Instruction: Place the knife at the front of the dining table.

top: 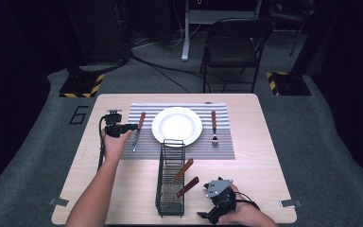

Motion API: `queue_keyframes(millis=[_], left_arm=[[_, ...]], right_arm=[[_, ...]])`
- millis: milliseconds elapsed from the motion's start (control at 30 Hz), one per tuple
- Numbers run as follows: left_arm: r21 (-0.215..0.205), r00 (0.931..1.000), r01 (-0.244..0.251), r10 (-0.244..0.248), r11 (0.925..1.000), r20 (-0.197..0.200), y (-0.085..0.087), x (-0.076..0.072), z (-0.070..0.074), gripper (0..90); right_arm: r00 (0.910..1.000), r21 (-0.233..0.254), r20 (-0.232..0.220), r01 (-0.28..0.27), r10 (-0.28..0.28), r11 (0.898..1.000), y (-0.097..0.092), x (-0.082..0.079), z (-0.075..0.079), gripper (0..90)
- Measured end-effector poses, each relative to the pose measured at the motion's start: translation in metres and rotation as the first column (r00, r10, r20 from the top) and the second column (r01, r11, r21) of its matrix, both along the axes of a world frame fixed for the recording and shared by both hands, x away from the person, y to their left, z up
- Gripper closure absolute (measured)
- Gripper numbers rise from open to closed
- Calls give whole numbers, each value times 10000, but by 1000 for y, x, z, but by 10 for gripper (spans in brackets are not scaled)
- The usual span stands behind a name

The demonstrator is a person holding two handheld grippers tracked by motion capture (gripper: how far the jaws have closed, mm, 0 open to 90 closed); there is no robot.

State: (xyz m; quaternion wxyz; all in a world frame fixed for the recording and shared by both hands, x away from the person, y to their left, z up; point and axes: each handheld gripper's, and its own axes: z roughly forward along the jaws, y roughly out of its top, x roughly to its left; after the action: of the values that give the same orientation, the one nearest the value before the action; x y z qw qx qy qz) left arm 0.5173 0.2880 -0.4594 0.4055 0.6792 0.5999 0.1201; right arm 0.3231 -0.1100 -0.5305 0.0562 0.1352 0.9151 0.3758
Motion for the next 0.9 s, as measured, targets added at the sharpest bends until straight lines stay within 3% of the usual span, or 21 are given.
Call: queue_keyframes(millis=[200,533,700,900], left_arm=[[127,9968,684,-688,9976,398,-3,-19,13,602],[193,9908,1072,-1084,9940,804,5,-52,25,567],[491,9829,1418,-1466,9887,1119,10,-67,35,546],[492,9744,1653,-1708,9850,1460,11,-84,43,527]], right_arm=[[10000,-14,-5,18,-18,10000,0,0,0,0],[10000,-12,-17,34,-34,10000,0,0,0,0],[10000,-6,-8,65,-65,10000,0,0,0,0],[10000,-7,-15,73,-73,10000,0,0,0,0]])
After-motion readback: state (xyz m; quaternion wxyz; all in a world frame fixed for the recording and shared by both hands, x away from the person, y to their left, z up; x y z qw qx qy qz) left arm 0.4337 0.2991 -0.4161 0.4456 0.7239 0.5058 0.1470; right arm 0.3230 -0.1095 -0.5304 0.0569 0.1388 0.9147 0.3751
